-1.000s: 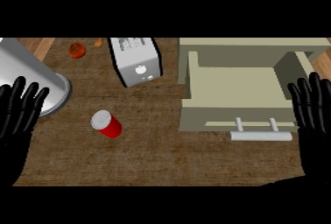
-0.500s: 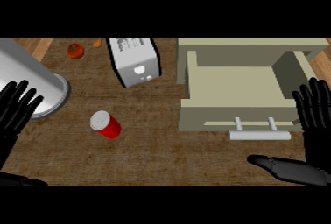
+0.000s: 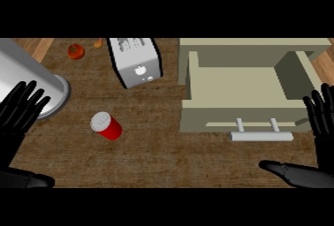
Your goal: Pick up the can, place it into the drawer and close the drawer
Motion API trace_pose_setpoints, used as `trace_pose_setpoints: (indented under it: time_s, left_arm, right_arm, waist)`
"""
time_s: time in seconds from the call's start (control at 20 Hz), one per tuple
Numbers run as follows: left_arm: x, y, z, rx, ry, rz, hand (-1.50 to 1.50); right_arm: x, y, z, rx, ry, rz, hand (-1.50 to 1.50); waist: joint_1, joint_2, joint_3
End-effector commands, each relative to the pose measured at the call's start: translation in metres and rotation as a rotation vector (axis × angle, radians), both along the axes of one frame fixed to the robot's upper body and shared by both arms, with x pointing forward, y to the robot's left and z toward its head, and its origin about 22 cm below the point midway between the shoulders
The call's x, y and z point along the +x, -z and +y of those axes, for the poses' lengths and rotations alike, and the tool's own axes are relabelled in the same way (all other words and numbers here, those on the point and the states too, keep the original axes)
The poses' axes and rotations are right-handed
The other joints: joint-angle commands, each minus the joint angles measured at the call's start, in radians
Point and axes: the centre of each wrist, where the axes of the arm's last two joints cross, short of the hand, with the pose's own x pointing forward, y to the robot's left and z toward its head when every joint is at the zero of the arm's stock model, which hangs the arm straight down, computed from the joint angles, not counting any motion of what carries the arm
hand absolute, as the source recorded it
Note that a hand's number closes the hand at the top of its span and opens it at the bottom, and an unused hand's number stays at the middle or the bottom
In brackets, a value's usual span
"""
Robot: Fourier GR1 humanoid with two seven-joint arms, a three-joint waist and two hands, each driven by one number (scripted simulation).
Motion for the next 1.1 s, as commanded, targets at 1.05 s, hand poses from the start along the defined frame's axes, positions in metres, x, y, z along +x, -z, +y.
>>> trace_pose_setpoints:
  time_s: [1.05]
  left_arm:
    - [0.028,0.134,-0.037,0.089,-0.074,0.119,-1.5]
  right_arm:
    - [-0.03,-0.015,-0.027,-0.002,0.029,-0.023,-1.5]
  waist:
    - [-0.005,0.001,0.0]
